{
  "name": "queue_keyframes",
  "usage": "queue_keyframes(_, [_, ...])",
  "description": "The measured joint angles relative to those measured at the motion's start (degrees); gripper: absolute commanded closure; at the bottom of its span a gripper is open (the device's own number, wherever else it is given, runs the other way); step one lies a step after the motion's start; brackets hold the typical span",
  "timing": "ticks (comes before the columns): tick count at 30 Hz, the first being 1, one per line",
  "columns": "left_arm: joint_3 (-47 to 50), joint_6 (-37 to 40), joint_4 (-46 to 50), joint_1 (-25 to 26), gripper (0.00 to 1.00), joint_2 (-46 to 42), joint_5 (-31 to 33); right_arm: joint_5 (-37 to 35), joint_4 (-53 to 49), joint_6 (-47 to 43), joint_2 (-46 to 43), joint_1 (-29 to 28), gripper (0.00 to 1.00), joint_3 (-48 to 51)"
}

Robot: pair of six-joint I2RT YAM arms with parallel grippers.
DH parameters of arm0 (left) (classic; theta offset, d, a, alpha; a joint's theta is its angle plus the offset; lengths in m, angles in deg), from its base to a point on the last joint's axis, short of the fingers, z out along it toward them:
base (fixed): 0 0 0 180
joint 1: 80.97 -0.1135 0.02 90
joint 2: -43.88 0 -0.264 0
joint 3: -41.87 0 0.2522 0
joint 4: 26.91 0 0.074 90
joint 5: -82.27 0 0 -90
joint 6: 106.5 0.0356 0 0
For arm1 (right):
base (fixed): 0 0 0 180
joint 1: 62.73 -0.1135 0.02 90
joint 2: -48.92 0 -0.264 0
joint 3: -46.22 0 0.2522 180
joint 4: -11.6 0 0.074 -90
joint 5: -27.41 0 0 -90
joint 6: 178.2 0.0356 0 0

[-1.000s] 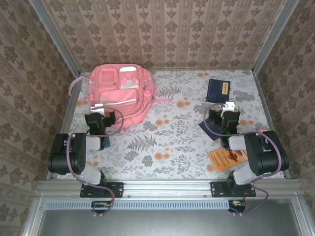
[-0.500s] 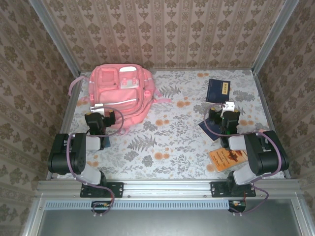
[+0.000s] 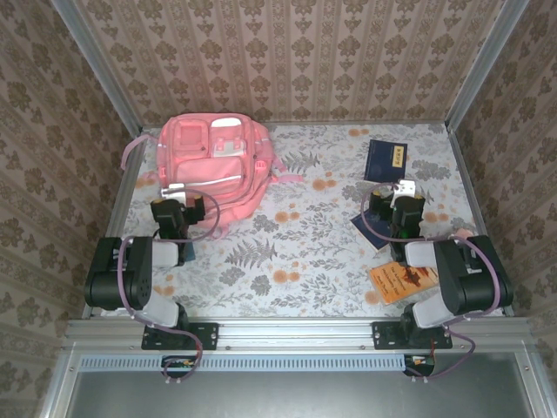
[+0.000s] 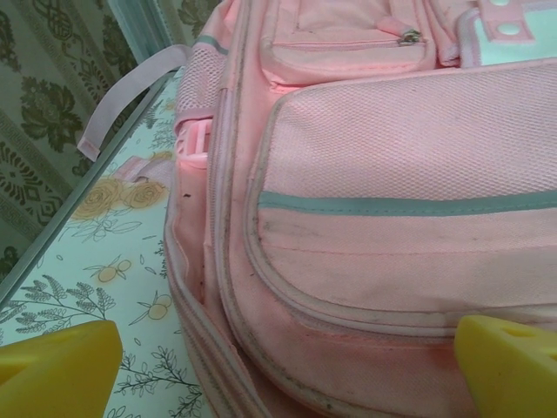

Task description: Pack the student bag

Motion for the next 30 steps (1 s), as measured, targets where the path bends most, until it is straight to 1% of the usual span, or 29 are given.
queue_keyframes(4, [0.0, 0.5, 4.3, 0.4, 0.0, -6.6, 0.0, -0.1, -8.5, 0.0, -6.7, -0.2, 0.01, -3.8])
queue_keyframes(7, [-2.0, 0.0, 11.9, 0.4, 0.0, -13.3, 0.4, -0.4, -15.9, 1.2, -12.0, -0.9, 0.0, -7.9])
queue_keyframes(11, [-10.6, -3.8, 26.8, 0.5, 0.0, -19.4, 0.4, -1.8, -30.4, 7.4, -16.4, -1.4, 0.0, -16.5])
queue_keyframes(15, [-22.7, -10.0, 41.4, 0.8, 0.0, -19.3, -1.3, -1.5, -45.8, 16.1, -15.8, -1.4, 0.0, -26.9])
queue_keyframes(17, [-28.2, -13.1, 46.6, 0.8, 0.0, -17.1, -3.5, 0.6, -51.3, 19.5, -14.1, -1.4, 0.0, -30.7])
queue_keyframes(19, [-33.5, -15.8, 50.7, 1.0, 0.0, -13.3, -6.6, 4.4, -55.6, 22.2, -11.6, -1.4, 0.0, -33.7])
queue_keyframes(23, [-43.6, -19.8, 56.6, 3.5, 0.01, -2.2, -11.1, 12.2, -61.2, 26.3, -6.3, -2.4, 0.01, -36.1])
queue_keyframes(25, [-48.9, -21.7, 59.4, 5.2, 0.07, 4.2, -12.3, 14.9, -63.3, 27.8, -4.7, -3.5, 0.0, -36.1])
queue_keyframes(26, [-51.9, -22.9, 60.9, 6.0, 0.11, 7.7, -12.8, 16.0, -64.1, 28.6, -4.1, -4.1, 0.01, -36.1])
queue_keyframes(27, [-54.6, -24.2, 62.0, 6.7, 0.17, 10.9, -13.3, 17.1, -64.5, 29.3, -3.5, -4.9, 0.01, -36.1])
queue_keyframes(28, [-57.0, -25.1, 62.8, 7.3, 0.2, 13.7, -13.9, 17.9, -64.8, 29.9, -3.1, -5.4, 0.01, -36.1])
queue_keyframes(30, [-61.4, -26.7, 64.4, 8.5, 0.23, 19.0, -14.8, 19.3, -65.0, 31.2, -2.2, -6.6, 0.0, -36.1])
